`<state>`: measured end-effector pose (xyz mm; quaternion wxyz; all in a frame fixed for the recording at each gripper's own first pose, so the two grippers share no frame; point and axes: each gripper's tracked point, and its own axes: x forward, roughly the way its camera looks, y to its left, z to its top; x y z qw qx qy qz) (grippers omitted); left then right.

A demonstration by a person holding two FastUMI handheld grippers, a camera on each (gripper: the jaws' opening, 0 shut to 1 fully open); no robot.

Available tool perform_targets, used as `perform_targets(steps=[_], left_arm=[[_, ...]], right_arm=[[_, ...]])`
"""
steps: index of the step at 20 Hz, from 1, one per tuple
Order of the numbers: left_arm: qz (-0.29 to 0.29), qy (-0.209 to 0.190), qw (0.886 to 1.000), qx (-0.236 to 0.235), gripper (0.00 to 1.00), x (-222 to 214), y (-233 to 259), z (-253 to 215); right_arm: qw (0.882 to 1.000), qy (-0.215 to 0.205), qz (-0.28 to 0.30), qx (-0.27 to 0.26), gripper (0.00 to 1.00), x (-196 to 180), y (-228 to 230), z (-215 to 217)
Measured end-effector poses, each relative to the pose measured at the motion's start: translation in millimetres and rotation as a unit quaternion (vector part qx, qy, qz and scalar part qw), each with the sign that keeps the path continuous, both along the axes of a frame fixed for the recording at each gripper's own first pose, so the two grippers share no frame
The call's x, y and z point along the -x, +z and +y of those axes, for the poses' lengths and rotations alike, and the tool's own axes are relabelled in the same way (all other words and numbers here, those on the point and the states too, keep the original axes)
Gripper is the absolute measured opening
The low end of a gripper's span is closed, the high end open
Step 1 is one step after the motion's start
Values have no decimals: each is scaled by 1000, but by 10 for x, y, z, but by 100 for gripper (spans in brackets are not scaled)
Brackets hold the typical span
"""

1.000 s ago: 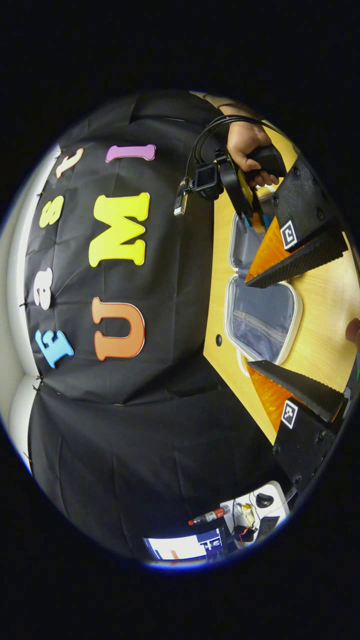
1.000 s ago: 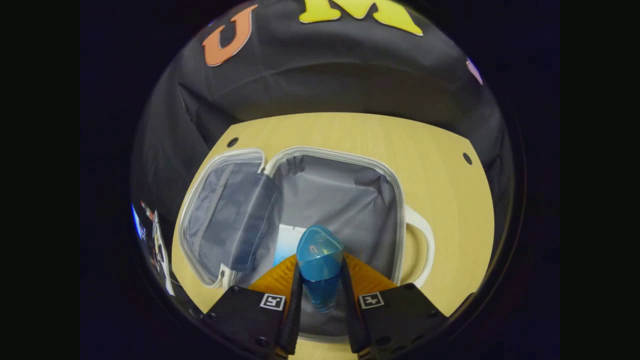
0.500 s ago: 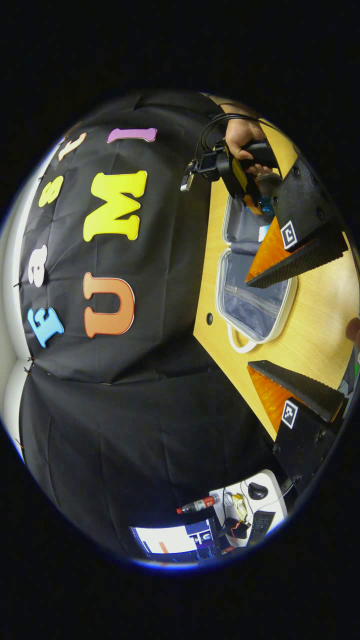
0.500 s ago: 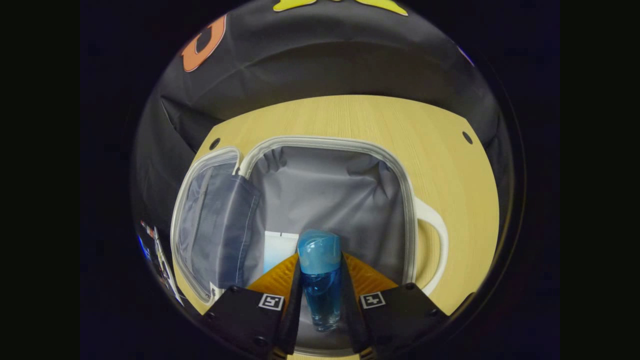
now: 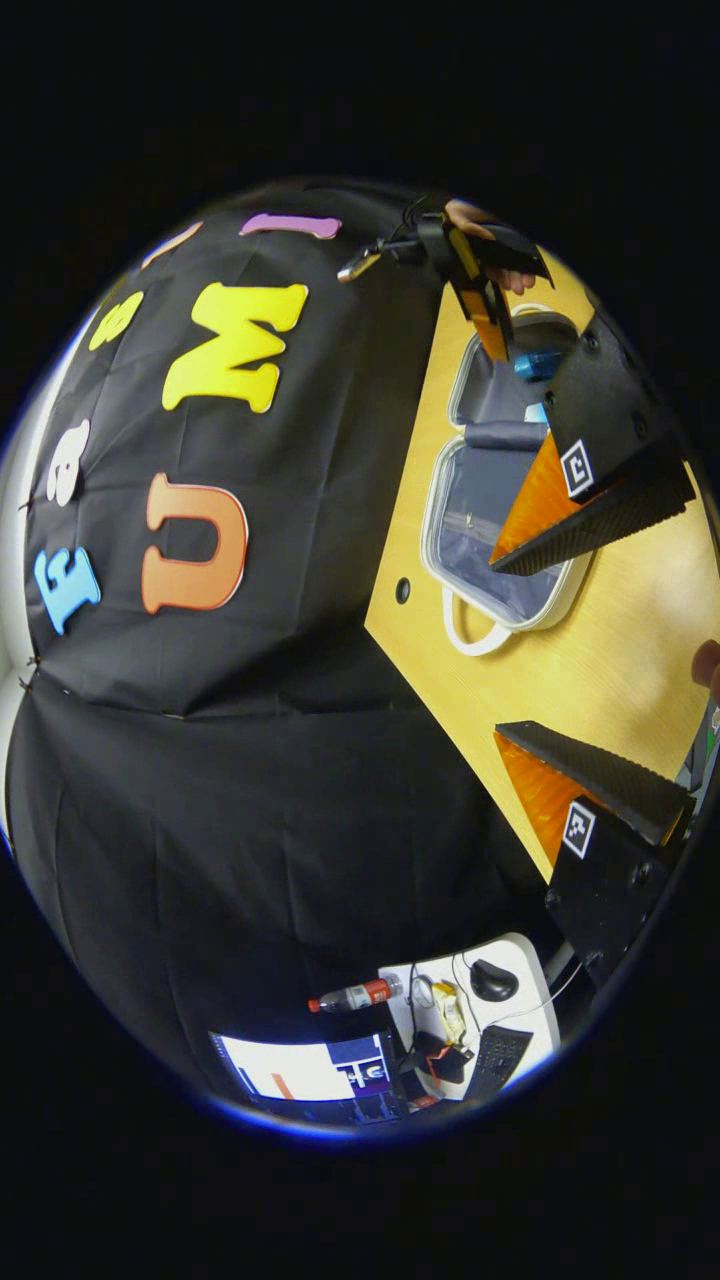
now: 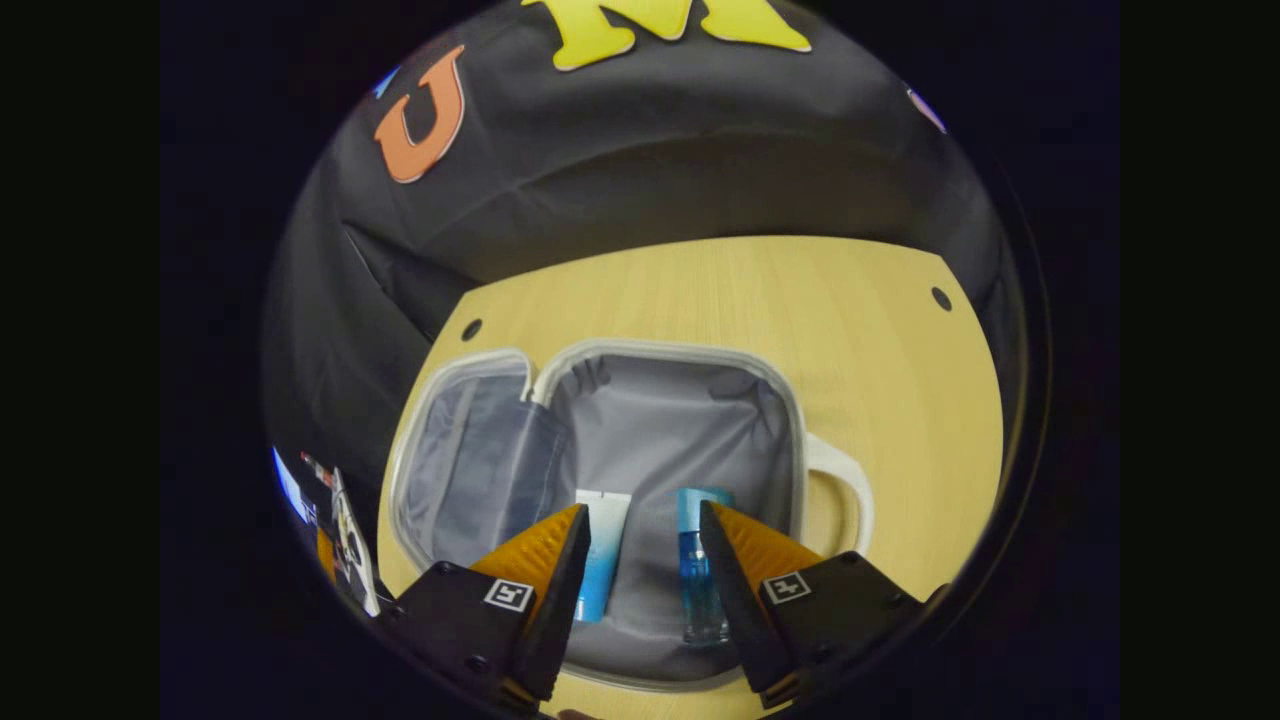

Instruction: First open the suitcase, pack the skin care products into it, and then close the suitcase.

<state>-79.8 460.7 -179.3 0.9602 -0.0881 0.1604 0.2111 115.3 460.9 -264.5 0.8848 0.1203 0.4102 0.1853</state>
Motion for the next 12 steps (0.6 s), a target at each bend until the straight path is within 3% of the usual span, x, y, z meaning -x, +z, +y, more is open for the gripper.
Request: perform_targets(steps=[2,3,4,5,7,8,9,12], left_arm=[[-9,11,999,39,94,-157,-85,182],[-12,11,998,57,95,-250,-121,251],[-9,15,998,67,96,-324,-161,338],[-5,20,998,67,99,-406,-215,455],[7,20,997,80,99,-579,-378,617],[16,14,995,95,98,-665,-492,645],[29,7,993,114,99,-744,-619,640],[61,-5,987,149,98,-1003,-1040,725]], right_arm=[[1000,-4,-15,-14,64,29,198,-132],[999,-5,-25,-19,70,40,295,-209],[999,-5,-38,-21,65,59,400,-301],[998,-3,-51,-24,71,89,509,-394],[996,4,-83,-28,67,207,760,-587],[994,9,-105,-21,72,256,894,-699],[991,17,-133,-13,68,323,1055,-812],[974,24,-222,22,75,545,1573,-1186]])
